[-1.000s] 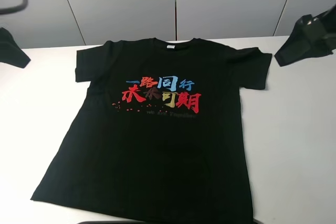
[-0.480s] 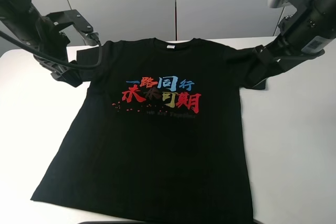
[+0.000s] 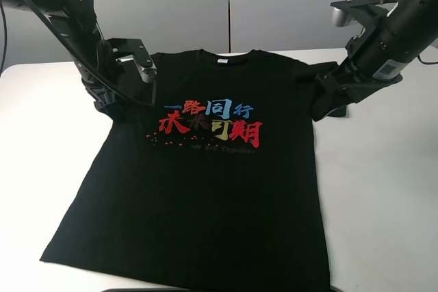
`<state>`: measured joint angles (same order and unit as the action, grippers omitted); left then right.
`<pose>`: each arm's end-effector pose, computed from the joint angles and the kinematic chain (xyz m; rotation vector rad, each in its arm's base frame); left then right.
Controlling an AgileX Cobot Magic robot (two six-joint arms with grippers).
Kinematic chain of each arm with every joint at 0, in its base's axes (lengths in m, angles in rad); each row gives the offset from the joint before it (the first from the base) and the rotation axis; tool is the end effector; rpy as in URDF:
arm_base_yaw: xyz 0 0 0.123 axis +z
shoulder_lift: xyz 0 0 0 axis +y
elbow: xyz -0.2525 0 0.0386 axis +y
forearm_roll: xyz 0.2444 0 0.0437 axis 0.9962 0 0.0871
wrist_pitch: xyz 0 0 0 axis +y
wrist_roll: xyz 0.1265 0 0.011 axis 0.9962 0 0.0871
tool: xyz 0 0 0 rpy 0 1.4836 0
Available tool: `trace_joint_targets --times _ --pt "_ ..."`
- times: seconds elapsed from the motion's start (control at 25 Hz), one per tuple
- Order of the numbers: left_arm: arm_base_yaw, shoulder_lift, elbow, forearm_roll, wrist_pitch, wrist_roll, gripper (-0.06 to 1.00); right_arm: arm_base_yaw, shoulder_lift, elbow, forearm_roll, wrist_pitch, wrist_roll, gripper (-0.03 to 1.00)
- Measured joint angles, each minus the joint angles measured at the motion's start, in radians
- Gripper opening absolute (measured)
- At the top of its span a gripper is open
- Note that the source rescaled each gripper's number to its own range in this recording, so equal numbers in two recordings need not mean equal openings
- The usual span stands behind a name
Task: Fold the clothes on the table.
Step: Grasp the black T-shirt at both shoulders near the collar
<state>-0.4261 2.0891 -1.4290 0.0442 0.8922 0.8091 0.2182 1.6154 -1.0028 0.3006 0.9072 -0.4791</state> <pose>0.3586 -0.1580 0.0817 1.7945 2.4582 0.0843 0.2812 0.0927 0.1469 -0.7704 2.8520 0.3405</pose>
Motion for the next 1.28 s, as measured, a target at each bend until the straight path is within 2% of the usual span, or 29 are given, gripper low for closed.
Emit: trace_joint_targets --times 0.16,0.36,0.6,0.88,1.0,1.12,1.28 --pt "-0.001 0.033 0.000 -0.044 -0.023 0.086 0.92 0.000 0.022 0.000 0.002 -0.018 -0.011 1.00" --pt "-0.001 0.059 0.000 -0.044 -0.093 0.126 0.92 0.002 0.040 -0.001 0.035 -0.036 -0.033 1.00" --pt "-0.001 0.097 0.000 -0.044 -0.104 0.125 0.92 0.002 0.047 -0.001 0.057 -0.038 -0.053 1.00" --pt "-0.001 0.111 -0.001 -0.024 -0.096 0.076 0.91 0.002 0.050 -0.001 0.057 -0.040 -0.057 1.00" --pt "-0.003 0.118 -0.008 -0.018 -0.093 0.067 0.78 0.002 0.050 -0.001 0.057 -0.040 -0.057 1.00" --pt "-0.002 0.125 -0.010 -0.016 -0.090 0.052 0.57 0.002 0.050 -0.001 0.057 -0.040 -0.057 1.00" --pt "-0.005 0.132 -0.024 0.056 -0.109 -0.033 0.41 0.002 0.050 -0.001 0.057 -0.040 -0.057 1.00"
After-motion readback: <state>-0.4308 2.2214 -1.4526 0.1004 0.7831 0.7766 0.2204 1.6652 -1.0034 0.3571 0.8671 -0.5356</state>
